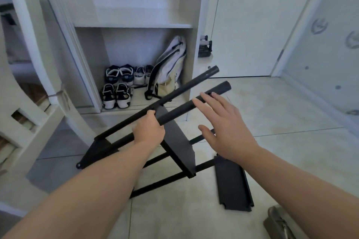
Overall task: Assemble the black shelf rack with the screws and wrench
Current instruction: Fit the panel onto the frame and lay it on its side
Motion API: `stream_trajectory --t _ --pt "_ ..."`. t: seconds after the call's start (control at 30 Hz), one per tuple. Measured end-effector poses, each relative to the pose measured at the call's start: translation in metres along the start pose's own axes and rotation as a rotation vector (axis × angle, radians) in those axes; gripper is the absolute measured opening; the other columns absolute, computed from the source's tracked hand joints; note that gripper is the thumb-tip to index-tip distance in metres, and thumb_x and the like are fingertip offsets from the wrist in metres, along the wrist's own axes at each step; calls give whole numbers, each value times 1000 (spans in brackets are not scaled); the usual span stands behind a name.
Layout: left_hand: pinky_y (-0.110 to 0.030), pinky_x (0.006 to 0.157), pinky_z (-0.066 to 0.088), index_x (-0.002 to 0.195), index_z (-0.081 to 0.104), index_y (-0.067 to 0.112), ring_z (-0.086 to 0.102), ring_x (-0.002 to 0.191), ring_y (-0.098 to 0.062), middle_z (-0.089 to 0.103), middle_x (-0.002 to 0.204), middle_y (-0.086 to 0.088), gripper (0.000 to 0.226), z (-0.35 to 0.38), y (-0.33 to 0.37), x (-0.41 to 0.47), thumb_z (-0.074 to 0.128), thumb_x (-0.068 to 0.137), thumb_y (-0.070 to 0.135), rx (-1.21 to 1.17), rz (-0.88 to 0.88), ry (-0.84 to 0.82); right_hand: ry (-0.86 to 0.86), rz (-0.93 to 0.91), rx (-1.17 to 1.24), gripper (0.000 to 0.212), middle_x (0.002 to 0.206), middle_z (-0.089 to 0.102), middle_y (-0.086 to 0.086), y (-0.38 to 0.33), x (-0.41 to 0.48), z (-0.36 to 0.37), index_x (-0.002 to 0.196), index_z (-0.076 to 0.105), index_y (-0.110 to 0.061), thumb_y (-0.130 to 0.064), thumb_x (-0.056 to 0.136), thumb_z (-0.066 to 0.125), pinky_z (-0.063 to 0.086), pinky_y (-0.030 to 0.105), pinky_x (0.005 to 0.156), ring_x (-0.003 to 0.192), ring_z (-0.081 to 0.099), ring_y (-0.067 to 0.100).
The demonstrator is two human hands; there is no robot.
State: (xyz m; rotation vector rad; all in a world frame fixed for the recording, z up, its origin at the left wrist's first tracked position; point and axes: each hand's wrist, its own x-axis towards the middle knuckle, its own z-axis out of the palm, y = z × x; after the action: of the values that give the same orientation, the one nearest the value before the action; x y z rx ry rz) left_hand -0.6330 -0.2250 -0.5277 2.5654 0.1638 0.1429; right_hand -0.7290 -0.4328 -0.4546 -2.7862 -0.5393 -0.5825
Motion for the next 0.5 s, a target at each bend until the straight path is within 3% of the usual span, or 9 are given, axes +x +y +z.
stream_trajectory --t 0.2,0.33,0.43,0.5 --pt "-44 92 45 131 47 20 63 100 -28 67 98 0 39 30 27 -6 59 93 21 112 101 -36 -100 26 -297 65 161 38 0 25 4 21 155 38 -27 -32 95 64 -4 58 122 153 24 29" --pt "-41 87 39 128 48 19 61 100 -29 66 96 -2 37 52 36 -7 58 93 21 169 129 -7 -155 37 -400 48 138 60 0 46 10 46 144 50 -26 -39 99 57 10 58 121 133 49 30" --pt "-41 86 39 130 46 17 59 101 -29 66 99 -4 39 66 43 -9 57 93 19 192 127 -26 -196 66 -420 43 124 65 0 60 15 61 140 52 -28 -47 103 46 23 51 115 117 57 30" --pt "-40 86 37 129 45 17 59 100 -28 65 99 -3 37 74 47 -7 57 93 19 198 132 -33 -167 90 -375 36 113 66 1 69 12 69 130 61 -26 -45 102 49 28 49 110 109 58 31"
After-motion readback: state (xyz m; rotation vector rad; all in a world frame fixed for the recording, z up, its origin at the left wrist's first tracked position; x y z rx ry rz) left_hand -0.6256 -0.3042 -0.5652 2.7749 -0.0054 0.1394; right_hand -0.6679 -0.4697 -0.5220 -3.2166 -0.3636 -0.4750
